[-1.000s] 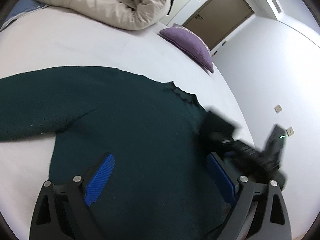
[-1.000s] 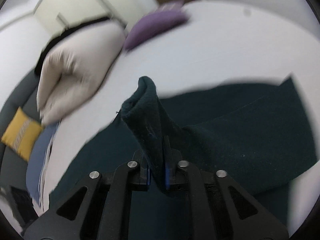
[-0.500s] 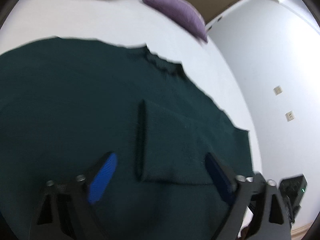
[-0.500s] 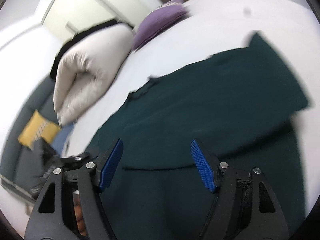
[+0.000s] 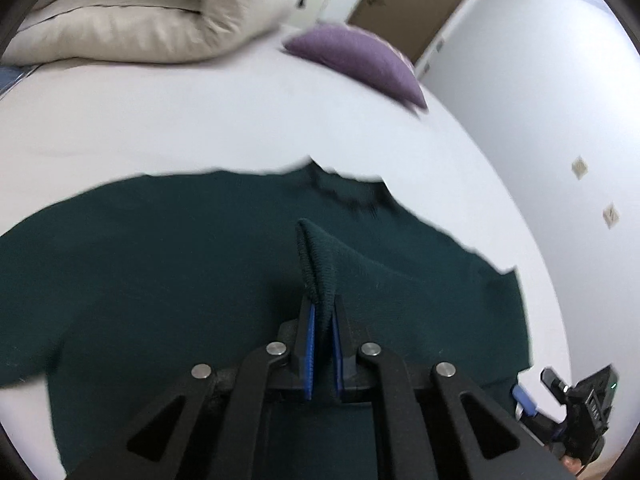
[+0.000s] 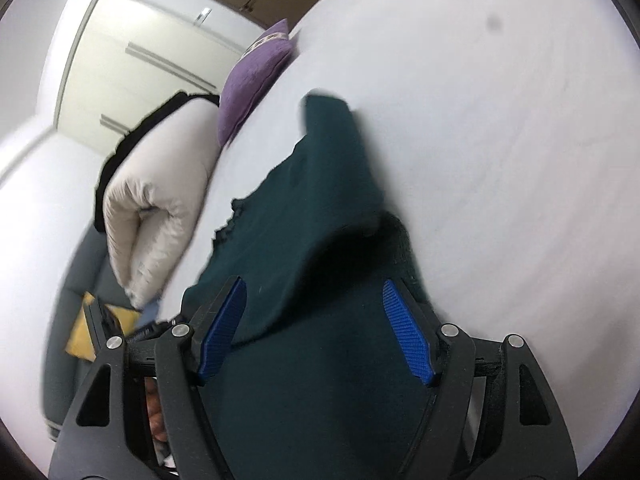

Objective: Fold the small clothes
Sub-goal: 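Lay the sleeve across the sweater body with the right gripper while the left gripper grasps the other sleeve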

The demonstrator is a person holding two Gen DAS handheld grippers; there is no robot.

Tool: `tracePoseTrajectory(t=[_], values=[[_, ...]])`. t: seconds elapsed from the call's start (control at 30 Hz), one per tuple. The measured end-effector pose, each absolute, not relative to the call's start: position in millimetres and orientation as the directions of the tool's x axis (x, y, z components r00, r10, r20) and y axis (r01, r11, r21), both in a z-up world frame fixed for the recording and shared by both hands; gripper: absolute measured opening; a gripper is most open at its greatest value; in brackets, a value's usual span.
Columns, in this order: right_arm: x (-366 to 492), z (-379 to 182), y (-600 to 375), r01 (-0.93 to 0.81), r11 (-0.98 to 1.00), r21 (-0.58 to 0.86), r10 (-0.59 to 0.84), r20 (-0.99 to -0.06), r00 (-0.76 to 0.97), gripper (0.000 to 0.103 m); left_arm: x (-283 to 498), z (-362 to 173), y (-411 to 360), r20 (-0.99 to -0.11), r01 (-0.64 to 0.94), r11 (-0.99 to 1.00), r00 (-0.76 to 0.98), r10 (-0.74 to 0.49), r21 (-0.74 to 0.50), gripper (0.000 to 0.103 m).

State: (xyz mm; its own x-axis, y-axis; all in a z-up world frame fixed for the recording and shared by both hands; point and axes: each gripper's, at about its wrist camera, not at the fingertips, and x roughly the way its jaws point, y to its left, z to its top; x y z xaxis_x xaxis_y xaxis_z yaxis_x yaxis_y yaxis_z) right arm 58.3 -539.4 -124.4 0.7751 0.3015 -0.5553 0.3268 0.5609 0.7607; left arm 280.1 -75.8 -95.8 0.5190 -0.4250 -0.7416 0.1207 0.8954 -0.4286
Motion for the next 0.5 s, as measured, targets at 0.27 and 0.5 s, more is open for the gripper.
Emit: tracePoseTrajectory(t=[0.27,0.5], values=[[105,-149,-534,0.383,0.4,0.833,0.357,-0.526,0.772,0.071,286,-119,-53,-0.742,0.076,0.894,0.529,-0.411,-0.441,0.008],[122,-158,-564,0.444,0.353,0.823,0.263,-0.543,0.797,0.042,288,-144,-44,-0.741,0.065,0.894,0.535,-0.406,-0.443,0.009]])
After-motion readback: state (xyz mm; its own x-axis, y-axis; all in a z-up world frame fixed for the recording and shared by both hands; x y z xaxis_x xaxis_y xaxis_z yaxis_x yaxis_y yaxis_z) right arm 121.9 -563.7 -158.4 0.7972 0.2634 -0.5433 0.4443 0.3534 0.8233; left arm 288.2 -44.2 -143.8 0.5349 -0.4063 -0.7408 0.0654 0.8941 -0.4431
